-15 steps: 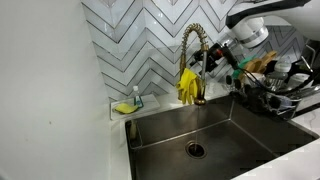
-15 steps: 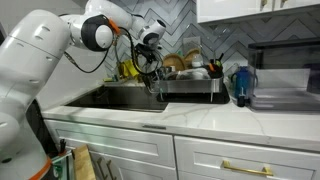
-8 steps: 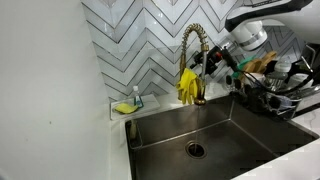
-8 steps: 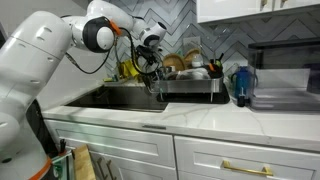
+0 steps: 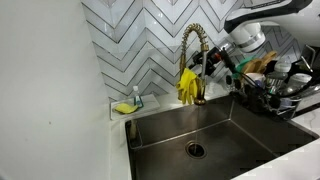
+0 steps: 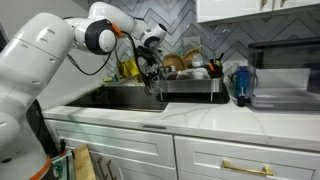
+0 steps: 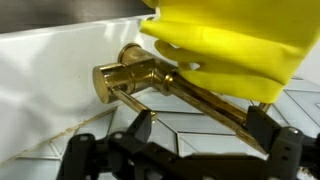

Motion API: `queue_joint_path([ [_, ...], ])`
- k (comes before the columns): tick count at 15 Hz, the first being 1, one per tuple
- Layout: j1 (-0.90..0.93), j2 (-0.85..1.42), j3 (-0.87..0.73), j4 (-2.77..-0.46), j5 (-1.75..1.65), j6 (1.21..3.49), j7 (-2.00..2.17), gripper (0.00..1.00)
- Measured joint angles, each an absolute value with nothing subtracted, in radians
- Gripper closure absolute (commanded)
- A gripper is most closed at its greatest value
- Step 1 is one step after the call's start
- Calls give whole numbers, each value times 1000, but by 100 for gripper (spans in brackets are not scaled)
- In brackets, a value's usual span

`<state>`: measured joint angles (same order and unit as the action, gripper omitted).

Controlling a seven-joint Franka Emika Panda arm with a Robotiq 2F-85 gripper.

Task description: Close the running tap using the taps faucet

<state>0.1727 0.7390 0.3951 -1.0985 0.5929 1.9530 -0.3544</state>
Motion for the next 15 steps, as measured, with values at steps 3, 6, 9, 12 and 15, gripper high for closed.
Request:
queue_joint_path([
  [3,170,752,413,-1084,611,1936,-354,0],
  [6,169,764,434,-1068,636,1913,-354,0],
  [9,173,773,449,-1061,643,1899,-354,0],
  [12,170,774,442,-1054,637,1898,-353,0],
  [15,161,762,428,-1047,633,1898,-352,0],
])
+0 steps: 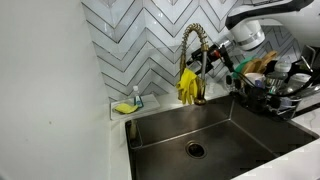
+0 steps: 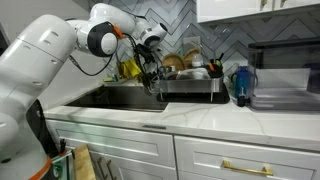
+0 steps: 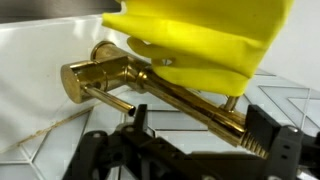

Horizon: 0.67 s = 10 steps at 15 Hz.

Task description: Close the running tap using the taps faucet

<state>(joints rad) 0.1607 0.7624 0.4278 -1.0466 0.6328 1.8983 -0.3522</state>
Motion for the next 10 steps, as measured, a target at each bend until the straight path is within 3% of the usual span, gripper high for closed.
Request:
queue_joint_path([
  [10,149,701,383,-1046,589,1896,-341,0],
])
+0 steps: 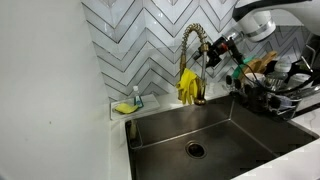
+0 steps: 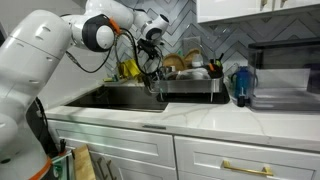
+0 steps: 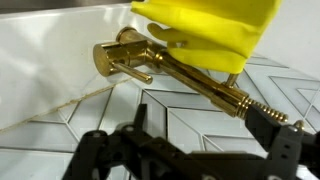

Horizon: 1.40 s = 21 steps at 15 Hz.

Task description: Close the running tap using the taps faucet

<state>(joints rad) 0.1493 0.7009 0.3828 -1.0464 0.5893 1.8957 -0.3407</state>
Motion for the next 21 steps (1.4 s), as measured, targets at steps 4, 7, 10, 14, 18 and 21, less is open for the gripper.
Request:
queue_joint_path([
  [4,150,646,377,-1051,542,1860,-291,0],
  [7,149,585,362,-1082,506,1838,-253,0],
  [10,130,511,350,-1145,495,1820,-254,0],
  [14,86,403,348,-1277,496,1802,-293,0],
  [18,59,290,341,-1424,496,1782,-369,0],
  [21,62,200,311,-1522,496,1763,-408,0],
])
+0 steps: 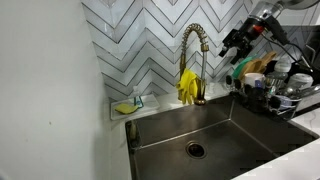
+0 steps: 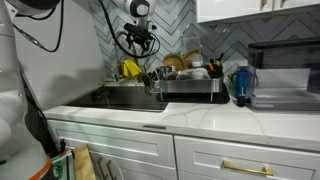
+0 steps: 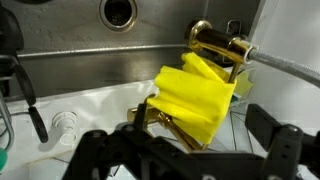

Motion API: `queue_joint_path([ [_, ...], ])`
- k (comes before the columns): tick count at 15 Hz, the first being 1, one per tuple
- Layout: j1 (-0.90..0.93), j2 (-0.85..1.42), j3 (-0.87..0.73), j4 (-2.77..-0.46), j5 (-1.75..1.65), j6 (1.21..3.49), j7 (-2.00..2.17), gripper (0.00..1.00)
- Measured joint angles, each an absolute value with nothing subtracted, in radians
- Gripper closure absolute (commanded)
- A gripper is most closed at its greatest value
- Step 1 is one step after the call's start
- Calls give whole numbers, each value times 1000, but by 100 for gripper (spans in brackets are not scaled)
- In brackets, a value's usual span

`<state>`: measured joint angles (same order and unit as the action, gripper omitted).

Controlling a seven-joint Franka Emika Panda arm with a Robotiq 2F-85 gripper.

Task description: Close the running tap using the taps faucet

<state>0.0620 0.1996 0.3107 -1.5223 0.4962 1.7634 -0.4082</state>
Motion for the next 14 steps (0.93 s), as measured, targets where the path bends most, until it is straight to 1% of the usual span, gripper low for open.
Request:
queue_joint_path([
  [7,83,18,251,-1726,489,1755,-457,0],
  [14,103,-70,216,-1851,488,1754,-493,0],
])
